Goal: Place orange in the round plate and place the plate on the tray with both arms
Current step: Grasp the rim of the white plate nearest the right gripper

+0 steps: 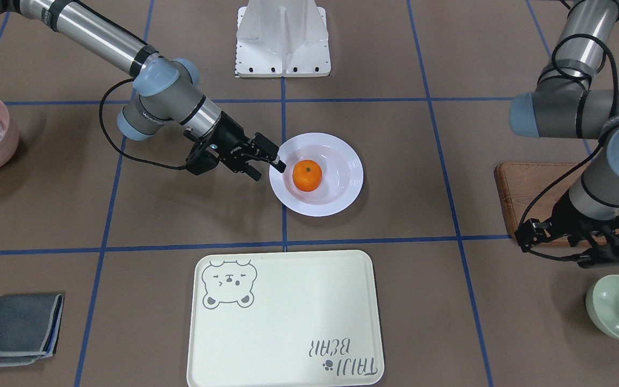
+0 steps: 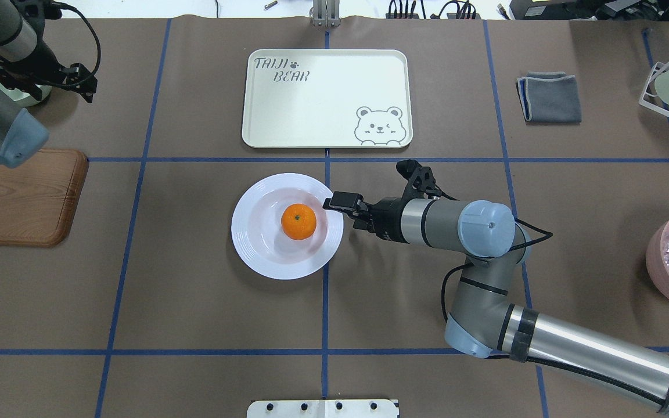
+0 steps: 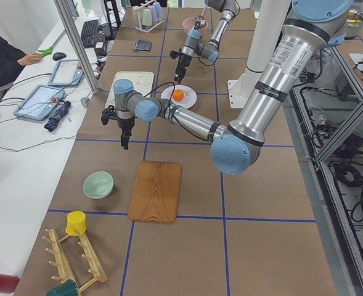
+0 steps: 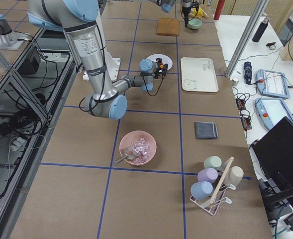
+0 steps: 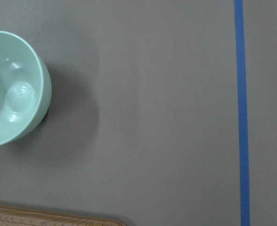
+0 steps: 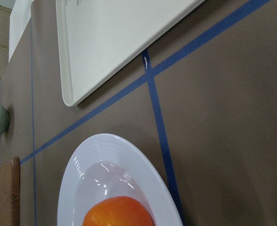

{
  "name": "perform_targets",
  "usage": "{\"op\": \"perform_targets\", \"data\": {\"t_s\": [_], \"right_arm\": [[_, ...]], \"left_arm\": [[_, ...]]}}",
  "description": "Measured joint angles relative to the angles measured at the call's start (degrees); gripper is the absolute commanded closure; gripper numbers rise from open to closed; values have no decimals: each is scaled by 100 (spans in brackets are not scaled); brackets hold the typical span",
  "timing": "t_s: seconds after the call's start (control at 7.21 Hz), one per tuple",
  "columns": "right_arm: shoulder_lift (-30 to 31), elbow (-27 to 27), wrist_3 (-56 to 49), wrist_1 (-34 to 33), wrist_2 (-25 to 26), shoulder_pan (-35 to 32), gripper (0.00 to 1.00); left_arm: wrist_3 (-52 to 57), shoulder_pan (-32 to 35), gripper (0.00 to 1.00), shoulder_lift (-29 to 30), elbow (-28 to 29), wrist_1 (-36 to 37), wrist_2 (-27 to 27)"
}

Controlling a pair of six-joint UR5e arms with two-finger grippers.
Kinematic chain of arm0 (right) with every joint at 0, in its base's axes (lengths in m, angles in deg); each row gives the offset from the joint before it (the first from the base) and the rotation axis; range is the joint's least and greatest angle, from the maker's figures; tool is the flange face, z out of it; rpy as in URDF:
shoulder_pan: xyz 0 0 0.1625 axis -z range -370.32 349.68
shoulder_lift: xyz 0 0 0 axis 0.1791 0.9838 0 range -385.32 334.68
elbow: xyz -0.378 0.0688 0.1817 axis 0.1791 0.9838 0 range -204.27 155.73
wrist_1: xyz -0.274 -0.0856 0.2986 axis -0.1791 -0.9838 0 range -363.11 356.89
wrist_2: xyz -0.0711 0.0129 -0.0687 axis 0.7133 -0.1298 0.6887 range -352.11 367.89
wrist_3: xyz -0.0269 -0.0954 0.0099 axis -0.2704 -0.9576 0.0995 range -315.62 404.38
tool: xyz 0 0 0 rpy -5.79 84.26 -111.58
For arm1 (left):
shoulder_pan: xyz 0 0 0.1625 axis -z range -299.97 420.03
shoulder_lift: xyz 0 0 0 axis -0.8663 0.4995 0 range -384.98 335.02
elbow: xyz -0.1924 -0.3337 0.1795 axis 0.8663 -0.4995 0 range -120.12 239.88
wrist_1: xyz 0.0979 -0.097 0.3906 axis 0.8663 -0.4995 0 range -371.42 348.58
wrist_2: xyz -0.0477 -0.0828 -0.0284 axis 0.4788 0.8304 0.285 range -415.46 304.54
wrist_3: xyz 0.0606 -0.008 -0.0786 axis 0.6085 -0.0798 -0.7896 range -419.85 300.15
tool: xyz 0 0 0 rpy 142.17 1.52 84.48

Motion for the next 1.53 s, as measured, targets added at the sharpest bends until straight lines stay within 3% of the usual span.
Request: {"op": "perform_targets", "data": {"t_s": [1.53], "right_arm": [[-420, 352, 173, -2, 9, 166, 0]], "left_arm": [[3, 76, 1, -11, 20, 8, -15]]}}
